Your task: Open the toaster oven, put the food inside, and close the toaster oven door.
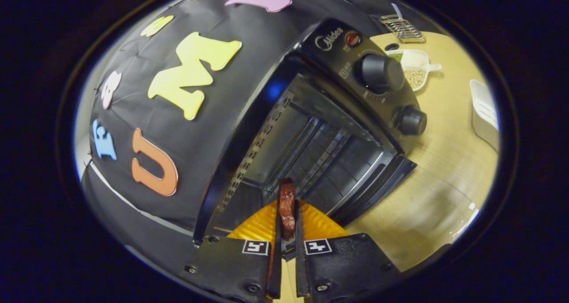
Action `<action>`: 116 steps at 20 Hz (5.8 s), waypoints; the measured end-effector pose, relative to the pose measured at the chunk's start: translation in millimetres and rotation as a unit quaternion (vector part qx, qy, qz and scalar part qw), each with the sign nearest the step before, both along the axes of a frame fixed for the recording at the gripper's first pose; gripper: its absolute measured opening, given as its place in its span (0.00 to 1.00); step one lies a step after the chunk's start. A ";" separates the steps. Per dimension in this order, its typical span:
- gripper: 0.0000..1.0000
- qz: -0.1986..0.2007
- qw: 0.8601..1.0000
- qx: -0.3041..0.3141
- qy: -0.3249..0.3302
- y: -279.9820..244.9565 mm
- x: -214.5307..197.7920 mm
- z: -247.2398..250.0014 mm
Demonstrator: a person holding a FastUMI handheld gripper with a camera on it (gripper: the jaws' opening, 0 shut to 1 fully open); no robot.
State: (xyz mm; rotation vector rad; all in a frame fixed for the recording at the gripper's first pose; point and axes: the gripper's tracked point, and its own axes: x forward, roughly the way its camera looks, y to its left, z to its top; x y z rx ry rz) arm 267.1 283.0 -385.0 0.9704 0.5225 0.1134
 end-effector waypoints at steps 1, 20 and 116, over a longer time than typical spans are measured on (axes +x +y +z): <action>0.16 -0.010 1.000 -0.001 0.000 2.2 5.1 -2.2; 0.81 0.046 0.938 -0.342 -0.038 -31.4 -28.5 -0.1; 0.99 -0.031 0.850 -0.451 -0.272 -342.6 -266.9 368.1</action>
